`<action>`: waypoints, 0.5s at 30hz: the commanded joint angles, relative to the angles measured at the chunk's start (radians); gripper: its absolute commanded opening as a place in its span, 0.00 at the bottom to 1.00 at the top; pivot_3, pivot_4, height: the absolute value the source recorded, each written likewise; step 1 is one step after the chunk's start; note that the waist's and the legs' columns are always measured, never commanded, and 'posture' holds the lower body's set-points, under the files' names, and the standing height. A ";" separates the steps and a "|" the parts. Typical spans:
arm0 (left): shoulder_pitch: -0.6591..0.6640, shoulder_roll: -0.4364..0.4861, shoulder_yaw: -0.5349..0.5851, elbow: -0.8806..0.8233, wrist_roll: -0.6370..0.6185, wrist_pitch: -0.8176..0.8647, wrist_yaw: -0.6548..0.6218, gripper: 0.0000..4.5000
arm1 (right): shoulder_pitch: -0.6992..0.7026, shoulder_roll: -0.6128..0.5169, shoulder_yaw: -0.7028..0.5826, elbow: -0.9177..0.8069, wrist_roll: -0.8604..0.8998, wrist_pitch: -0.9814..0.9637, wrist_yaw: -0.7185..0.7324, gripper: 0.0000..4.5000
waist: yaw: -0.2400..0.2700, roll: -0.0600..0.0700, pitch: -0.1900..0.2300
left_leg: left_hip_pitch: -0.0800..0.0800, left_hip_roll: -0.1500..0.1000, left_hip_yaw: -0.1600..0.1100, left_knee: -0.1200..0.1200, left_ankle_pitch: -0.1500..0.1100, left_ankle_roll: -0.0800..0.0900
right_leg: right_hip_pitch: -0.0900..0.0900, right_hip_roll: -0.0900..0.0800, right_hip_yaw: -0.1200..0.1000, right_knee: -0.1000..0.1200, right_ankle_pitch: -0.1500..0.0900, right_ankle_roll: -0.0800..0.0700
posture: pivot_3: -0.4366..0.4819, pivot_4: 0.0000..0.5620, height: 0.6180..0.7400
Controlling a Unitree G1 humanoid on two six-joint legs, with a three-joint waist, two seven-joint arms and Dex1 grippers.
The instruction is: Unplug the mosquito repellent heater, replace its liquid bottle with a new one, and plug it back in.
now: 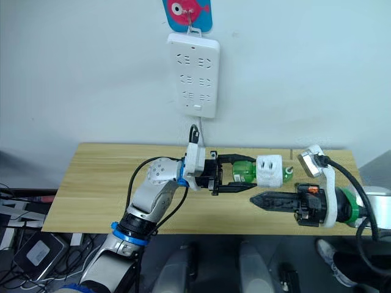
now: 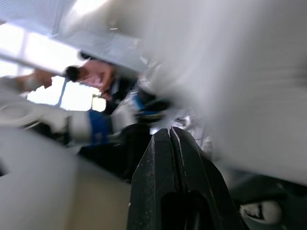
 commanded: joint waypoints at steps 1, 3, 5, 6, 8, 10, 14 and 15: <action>-0.001 -0.006 -0.005 -0.022 -0.003 -0.031 -0.005 0.51 | -0.026 -0.048 -0.031 -0.029 0.027 -0.051 0.065 0.01 | 0.000 0.000 0.000 | 0.000 0.000 0.000 0.000 0.000 0.000 | 0.000 0.000 0.000 0.000 0.000 0.000 | 0.28 0.58 1.00; -0.007 -0.007 -0.007 -0.012 -0.002 -0.038 -0.011 0.51 | -0.075 -0.061 -0.019 -0.011 0.027 -0.065 0.054 0.01 | -0.001 0.000 0.000 | 0.000 0.000 0.000 0.000 0.000 0.000 | 0.000 0.000 0.000 0.000 0.000 0.000 | 0.28 0.58 1.00; -0.014 -0.007 -0.011 -0.003 0.000 -0.051 -0.023 0.51 | -0.171 -0.042 0.013 0.036 0.027 -0.078 -0.022 0.01 | -0.003 0.000 0.000 | 0.000 0.000 0.001 0.000 0.000 0.000 | 0.000 0.000 0.000 0.000 0.000 0.000 | 0.28 0.58 1.00; -0.016 -0.007 -0.014 0.000 0.002 -0.058 -0.029 0.51 | -0.214 -0.033 0.026 0.062 0.027 -0.074 -0.044 0.01 | -0.003 0.000 0.000 | 0.000 0.000 0.001 0.000 0.000 0.000 | 0.000 0.000 0.001 0.000 0.000 0.000 | 0.28 0.58 1.00; -0.016 -0.005 -0.016 0.005 0.002 -0.065 -0.038 0.51 | -0.285 -0.017 0.042 0.108 0.027 -0.053 -0.071 0.01 | -0.001 0.000 0.000 | 0.000 0.000 0.000 0.000 0.000 0.000 | 0.000 0.000 0.000 0.000 0.000 0.000 | 0.27 0.58 1.00; -0.014 -0.004 -0.016 0.005 0.000 -0.065 -0.043 0.51 | -0.331 -0.002 0.051 0.143 0.027 -0.036 -0.103 0.01 | 0.000 0.000 0.000 | 0.000 0.000 0.000 0.000 0.000 0.000 | 0.000 0.000 0.000 -0.001 0.000 0.000 | 0.27 0.58 1.00; -0.008 -0.001 -0.014 -0.013 -0.010 -0.051 -0.048 0.51 | -0.365 -0.006 0.079 0.190 0.027 -0.023 -0.208 0.01 | 0.000 0.000 0.000 | -0.002 0.000 0.000 0.000 0.000 0.000 | 0.000 -0.001 -0.001 -0.002 0.000 0.000 | 0.27 0.58 1.00; -0.007 -0.002 -0.013 -0.022 -0.016 -0.042 -0.048 0.51 | -0.357 -0.011 0.092 0.191 0.027 -0.026 -0.239 0.01 | 0.001 0.000 0.000 | -0.002 0.000 0.000 0.000 0.000 0.000 | 0.000 -0.001 -0.001 -0.002 0.000 0.000 | 0.27 0.58 1.00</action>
